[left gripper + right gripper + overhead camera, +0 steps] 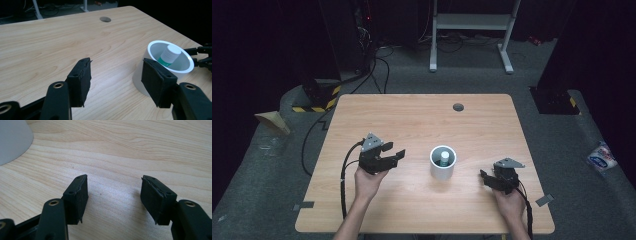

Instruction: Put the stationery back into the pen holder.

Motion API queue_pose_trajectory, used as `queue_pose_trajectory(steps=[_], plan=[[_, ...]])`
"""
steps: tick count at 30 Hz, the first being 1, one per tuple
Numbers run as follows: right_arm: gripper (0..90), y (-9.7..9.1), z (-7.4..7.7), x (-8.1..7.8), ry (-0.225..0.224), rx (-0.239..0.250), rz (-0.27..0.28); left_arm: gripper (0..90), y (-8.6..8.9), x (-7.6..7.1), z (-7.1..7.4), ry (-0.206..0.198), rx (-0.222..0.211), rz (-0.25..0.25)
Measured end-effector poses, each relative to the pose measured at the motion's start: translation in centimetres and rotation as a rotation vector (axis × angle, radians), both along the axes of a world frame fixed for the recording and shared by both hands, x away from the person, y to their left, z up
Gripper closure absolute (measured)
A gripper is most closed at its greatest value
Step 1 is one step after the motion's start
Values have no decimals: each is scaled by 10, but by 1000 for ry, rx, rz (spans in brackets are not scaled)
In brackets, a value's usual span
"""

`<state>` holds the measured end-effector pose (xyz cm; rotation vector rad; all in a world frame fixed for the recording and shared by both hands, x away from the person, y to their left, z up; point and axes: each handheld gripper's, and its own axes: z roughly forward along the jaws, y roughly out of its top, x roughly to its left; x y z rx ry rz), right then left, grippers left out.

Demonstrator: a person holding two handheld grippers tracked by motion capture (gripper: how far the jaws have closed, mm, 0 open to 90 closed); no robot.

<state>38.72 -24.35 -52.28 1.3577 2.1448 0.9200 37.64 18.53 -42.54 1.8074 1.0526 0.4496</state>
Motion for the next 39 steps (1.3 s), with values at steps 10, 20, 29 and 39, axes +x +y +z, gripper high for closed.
queue_pose_trajectory(steps=[10,20,29,39], plan=[[389,0,0,0,0,-1,0,402,12,-7,-10,11,15,31],[389,0,0,0,0,-1,-1,389,23,-14,-24,36,20,62],[389,0,0,0,0,-1,-1,383,29,-18,-36,55,25,86],[388,0,0,0,0,0,-1,377,29,-19,-51,84,55,95]])
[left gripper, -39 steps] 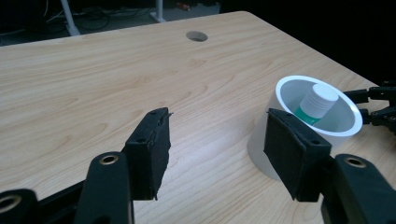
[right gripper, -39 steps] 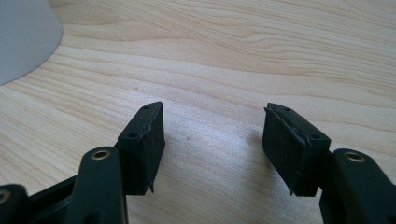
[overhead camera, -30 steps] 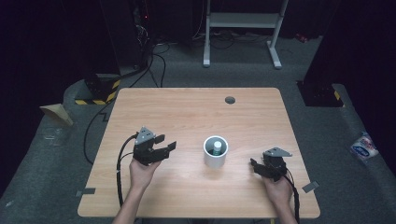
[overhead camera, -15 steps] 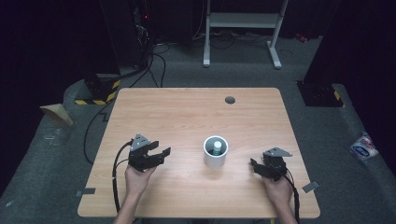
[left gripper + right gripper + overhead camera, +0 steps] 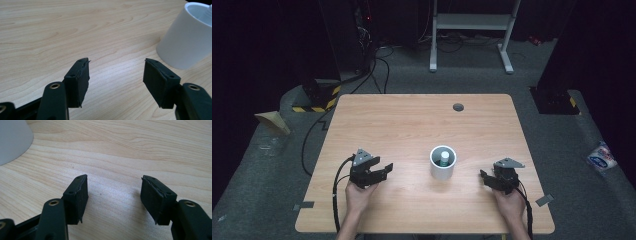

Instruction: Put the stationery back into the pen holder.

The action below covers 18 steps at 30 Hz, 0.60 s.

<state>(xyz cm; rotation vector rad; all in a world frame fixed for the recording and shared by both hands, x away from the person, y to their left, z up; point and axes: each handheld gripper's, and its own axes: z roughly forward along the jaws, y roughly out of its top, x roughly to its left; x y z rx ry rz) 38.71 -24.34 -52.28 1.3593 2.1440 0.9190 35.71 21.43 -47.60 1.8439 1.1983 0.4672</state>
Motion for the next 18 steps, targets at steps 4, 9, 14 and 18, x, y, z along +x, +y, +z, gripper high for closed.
queue_pose_trajectory(steps=[4,9,14,18], plan=[[389,0,0,0,0,0,1,377,-2,1,-5,7,19,5],[388,0,0,0,-1,-1,1,377,-4,2,-13,21,50,7],[389,0,0,0,-1,-1,1,377,-5,3,-20,31,72,11],[388,0,0,0,-1,-1,1,378,-6,5,-27,34,101,18]])
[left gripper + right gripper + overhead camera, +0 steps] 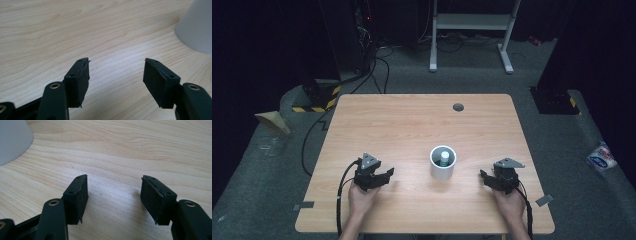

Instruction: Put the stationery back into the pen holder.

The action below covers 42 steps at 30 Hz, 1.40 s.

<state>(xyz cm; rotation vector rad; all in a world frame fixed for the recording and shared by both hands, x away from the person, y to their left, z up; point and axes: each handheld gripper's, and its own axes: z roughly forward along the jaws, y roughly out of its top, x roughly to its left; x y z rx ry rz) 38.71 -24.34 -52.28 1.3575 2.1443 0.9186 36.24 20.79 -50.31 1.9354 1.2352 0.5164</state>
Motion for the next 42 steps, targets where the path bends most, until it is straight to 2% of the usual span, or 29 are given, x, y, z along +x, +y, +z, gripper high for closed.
queue_pose_trajectory(steps=[5,13,24,28,29,34,38,42], plan=[[388,0,0,0,1,1,-1,380,-2,2,-8,12,25,19],[388,0,0,0,1,1,-1,380,-2,4,-14,-13,55,47],[388,0,0,0,0,0,0,379,-5,5,-18,-27,76,53],[388,0,0,0,0,0,0,377,-9,7,-23,-16,116,47],[388,0,0,0,0,0,0,373,-9,6,-24,-24,125,39],[388,0,0,0,1,1,-2,363,-10,6,-24,-25,125,44],[388,0,0,0,1,1,-2,321,-6,8,-24,8,86,57],[388,0,0,0,1,1,-1,317,-6,8,-24,9,86,57]])
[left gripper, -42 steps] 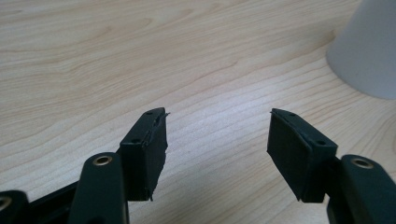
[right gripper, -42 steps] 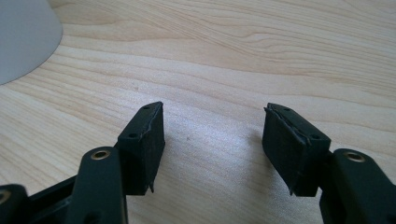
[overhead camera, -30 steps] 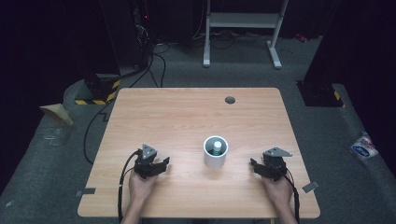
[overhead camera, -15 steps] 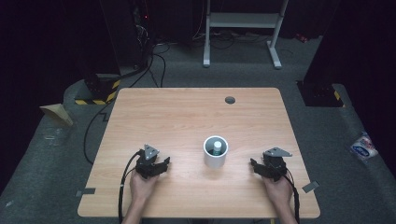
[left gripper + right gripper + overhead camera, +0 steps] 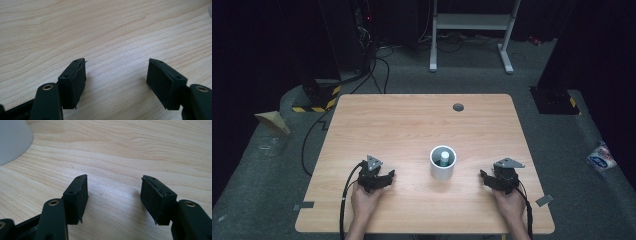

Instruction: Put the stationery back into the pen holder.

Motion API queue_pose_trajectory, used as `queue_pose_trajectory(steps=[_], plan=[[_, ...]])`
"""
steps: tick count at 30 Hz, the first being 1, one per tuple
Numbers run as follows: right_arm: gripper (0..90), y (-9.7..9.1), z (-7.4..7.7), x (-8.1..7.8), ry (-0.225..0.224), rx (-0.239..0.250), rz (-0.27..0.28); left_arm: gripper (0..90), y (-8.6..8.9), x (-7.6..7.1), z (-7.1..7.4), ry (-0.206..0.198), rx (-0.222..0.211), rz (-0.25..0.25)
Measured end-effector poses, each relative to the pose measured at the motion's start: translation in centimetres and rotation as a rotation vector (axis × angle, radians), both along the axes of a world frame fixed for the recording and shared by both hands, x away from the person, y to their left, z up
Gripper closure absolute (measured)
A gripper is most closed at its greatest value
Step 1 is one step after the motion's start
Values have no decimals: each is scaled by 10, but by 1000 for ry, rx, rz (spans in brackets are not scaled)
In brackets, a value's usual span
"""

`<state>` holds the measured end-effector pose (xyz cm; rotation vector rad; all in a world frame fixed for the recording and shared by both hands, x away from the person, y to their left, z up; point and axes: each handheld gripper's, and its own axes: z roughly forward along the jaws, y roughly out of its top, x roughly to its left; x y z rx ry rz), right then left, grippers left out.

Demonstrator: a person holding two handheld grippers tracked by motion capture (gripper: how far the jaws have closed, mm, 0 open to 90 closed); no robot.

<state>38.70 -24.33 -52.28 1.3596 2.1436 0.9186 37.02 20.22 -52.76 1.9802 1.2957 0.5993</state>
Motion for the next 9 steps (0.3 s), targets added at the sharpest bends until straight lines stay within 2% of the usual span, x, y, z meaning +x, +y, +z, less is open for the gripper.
queue_pose_trajectory(steps=[9], plan=[[388,0,0,0,1,0,-1,317,0,0,0,0,-1,1]])
